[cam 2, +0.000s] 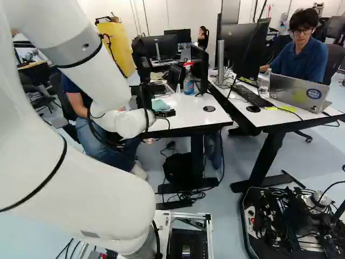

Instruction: Clean the table with the green towel

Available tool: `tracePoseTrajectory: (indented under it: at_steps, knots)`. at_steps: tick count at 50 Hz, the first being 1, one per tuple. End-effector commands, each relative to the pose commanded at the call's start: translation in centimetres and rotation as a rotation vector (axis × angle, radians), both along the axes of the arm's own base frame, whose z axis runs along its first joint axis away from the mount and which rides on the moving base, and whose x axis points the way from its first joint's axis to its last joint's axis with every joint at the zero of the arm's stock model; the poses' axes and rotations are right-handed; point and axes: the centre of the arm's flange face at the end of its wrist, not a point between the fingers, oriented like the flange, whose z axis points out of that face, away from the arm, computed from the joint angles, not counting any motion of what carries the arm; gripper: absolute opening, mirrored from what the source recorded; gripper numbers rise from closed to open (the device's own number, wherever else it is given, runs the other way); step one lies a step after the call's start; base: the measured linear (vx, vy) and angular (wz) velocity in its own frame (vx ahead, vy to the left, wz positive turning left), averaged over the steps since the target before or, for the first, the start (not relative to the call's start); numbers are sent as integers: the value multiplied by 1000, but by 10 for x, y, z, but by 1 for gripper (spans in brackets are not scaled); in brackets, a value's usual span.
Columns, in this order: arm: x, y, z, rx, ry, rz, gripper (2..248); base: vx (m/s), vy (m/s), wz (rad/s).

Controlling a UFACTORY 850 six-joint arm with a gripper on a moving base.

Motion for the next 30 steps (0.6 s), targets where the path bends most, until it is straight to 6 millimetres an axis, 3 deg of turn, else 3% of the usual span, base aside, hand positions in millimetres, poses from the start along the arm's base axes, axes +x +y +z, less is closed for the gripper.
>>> tracePoseTrajectory:
  at_steps: [30]
  knots:
    - [-39,-3,-21,-4,-57,-1,247,0,0,0]
